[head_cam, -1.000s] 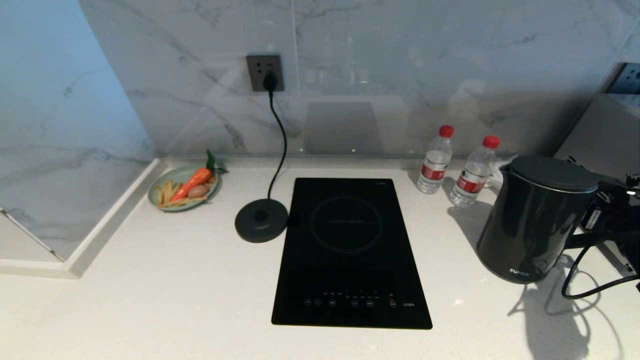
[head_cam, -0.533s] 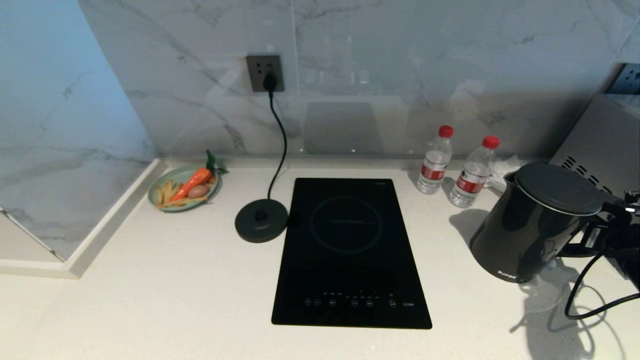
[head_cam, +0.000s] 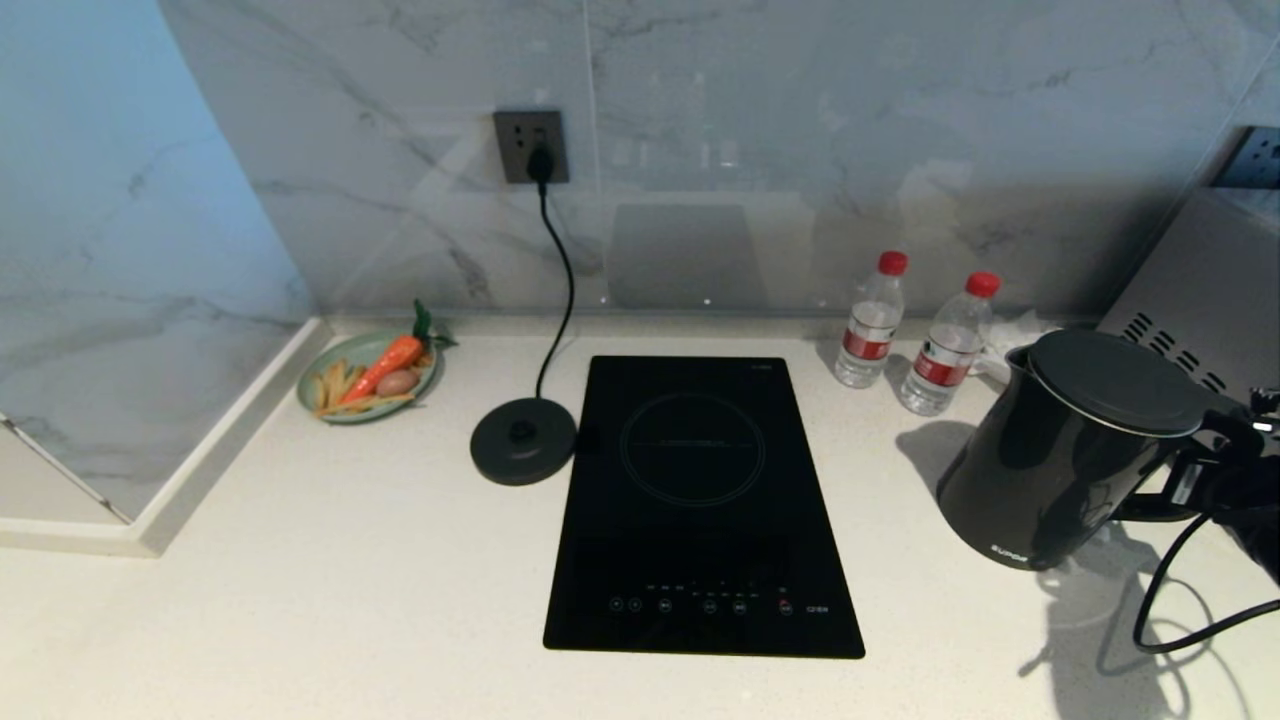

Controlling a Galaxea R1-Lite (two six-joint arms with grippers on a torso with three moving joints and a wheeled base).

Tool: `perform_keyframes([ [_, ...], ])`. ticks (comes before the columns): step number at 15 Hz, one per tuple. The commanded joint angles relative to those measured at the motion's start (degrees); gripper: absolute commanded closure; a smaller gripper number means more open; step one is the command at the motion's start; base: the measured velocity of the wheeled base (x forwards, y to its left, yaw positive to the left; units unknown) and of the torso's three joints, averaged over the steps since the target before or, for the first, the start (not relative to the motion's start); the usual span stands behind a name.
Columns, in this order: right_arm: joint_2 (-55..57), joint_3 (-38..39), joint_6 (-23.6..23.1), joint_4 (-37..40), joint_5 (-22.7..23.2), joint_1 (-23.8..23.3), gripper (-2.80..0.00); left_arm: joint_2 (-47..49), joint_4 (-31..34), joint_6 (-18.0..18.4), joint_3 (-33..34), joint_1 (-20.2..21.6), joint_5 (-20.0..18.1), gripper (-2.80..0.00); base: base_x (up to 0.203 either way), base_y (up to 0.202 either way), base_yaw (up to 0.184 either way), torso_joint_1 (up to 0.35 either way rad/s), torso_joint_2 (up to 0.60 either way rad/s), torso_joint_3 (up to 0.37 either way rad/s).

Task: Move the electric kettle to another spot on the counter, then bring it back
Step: Place it by the sink

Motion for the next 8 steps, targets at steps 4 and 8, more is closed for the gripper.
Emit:
perform_keyframes([
  [4,0.0,0.1,-0.1,-0.5,-0.1,0.0,-2.80,0.1,0.0,0.0,0.0,0.1,0.0,0.00,0.000,0.000,0.000,0.000,0.00,0.000],
  [8,-0.5,0.9,-0.1,-0.5,0.0,0.0,-2.80,0.0,0.0,0.0,0.0,0.1,0.0,0.00,0.000,0.000,0.000,0.000,0.00,0.000],
])
